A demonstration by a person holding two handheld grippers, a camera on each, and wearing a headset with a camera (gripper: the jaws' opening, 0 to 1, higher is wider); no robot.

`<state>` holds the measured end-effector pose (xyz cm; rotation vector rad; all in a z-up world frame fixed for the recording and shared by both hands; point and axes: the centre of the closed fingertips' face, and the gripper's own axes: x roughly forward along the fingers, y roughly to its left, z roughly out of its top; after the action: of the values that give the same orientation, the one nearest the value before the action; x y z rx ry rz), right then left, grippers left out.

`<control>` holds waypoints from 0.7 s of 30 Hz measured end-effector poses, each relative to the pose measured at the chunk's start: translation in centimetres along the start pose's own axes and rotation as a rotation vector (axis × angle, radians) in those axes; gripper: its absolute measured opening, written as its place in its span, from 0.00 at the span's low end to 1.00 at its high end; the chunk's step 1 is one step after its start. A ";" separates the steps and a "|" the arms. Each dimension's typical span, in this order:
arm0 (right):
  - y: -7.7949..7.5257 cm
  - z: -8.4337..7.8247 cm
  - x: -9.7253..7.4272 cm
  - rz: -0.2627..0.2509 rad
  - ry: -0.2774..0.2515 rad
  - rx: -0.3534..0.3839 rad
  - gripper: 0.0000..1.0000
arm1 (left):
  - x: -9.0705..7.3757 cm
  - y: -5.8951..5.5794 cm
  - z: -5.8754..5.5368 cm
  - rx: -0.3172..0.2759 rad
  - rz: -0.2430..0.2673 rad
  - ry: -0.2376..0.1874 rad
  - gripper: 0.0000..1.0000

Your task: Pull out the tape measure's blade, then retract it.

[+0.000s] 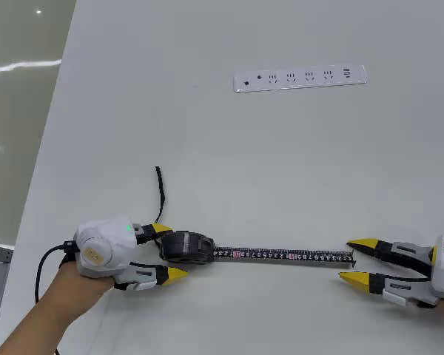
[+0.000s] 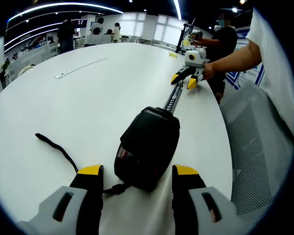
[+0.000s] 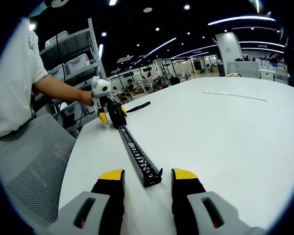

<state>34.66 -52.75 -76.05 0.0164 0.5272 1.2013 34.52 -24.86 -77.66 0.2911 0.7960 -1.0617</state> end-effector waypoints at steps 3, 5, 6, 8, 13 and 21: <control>0.0 0.0 0.0 -0.003 -0.001 0.002 0.39 | -0.2 0.1 0.0 -0.010 0.009 -0.002 0.57; 0.0 0.0 0.0 -0.010 -0.001 0.004 0.40 | -0.2 0.2 0.0 -0.010 0.017 -0.002 0.60; 0.0 0.1 0.0 -0.013 -0.002 0.007 0.41 | -0.3 0.2 0.0 -0.010 0.020 -0.005 0.61; 0.0 0.1 0.0 -0.022 -0.003 0.012 0.41 | -0.4 0.4 0.1 -0.011 0.029 -0.007 0.62; -0.3 0.0 -0.2 -0.048 0.003 0.012 0.44 | -0.5 0.6 0.2 -0.026 0.047 -0.019 0.65; -0.2 0.1 0.0 -0.085 0.025 0.021 0.48 | -0.7 0.3 0.4 -0.052 0.055 -0.045 0.68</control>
<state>34.87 -52.83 -75.95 -0.0028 0.5576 1.1144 34.79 -24.51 -76.93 0.2434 0.7696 -0.9910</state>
